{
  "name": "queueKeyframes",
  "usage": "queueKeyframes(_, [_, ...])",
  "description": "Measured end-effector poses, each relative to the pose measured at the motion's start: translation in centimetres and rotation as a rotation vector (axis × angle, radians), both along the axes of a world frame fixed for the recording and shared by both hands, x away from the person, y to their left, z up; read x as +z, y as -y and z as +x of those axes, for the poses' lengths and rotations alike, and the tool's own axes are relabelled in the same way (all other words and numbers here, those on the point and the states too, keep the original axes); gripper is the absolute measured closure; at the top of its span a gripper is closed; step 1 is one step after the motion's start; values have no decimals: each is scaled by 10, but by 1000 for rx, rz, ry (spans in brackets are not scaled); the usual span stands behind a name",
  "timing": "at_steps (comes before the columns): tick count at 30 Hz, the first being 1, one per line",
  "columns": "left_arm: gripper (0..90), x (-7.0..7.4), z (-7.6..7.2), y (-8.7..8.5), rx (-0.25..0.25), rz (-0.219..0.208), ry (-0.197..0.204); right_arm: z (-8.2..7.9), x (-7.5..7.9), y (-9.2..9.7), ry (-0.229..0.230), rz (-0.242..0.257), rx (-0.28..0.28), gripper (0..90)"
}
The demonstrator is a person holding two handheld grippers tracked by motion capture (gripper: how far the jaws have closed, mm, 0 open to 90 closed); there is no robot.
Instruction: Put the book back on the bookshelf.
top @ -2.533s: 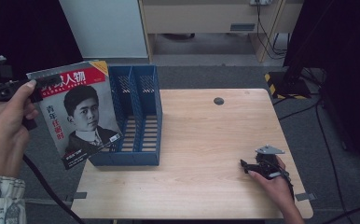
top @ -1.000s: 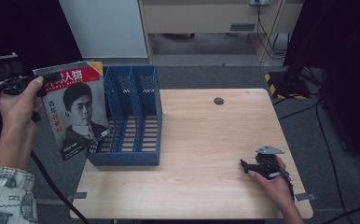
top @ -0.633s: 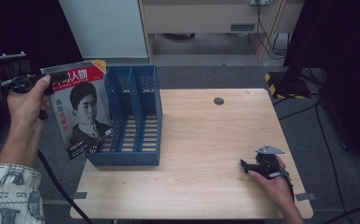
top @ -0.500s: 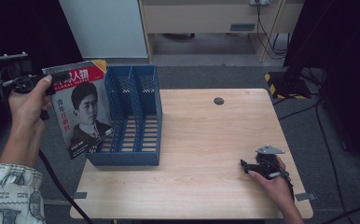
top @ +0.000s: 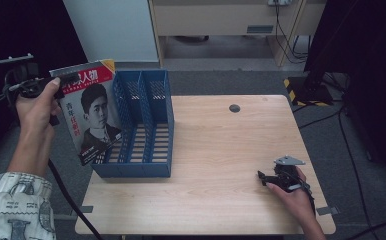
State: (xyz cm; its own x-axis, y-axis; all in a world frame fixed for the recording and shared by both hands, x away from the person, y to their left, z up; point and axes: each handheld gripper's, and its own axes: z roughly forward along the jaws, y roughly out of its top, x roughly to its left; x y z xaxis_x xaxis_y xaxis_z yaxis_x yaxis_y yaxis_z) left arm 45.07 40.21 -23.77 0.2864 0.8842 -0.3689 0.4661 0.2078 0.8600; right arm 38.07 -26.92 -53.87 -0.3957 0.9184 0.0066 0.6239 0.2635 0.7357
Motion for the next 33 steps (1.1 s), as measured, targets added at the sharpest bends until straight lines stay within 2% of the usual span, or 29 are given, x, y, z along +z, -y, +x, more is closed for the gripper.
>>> queueKeyframes(5, [860, -6, 1, 4, -2, 26, 30, 0, 0, 0, 1, -1, 1, 161])
queueKeyframes(10, [859, -12, 1, 4, 2, 14, 57, 0, 0, 0, -1, 0, 0, 161])
queueKeyframes(13, [858, -18, -1, 4, 6, -2, 106, 0, 0, 0, -2, -3, 3, 161])
queueKeyframes(21, [857, -27, -4, 9, -1, -24, 181, 0, 0, 0, -2, -3, 3, 161])
queueKeyframes(26, [856, -31, -6, 10, 0, -21, 204, 0, 0, 0, -2, -3, 3, 161])
queueKeyframes(29, [857, -31, -9, 10, 21, -4, 212, 0, 0, 0, -3, -2, 1, 161])
queueKeyframes(33, [858, -30, -13, 6, 53, -8, 237, 0, 0, 0, -3, -2, 2, 161])
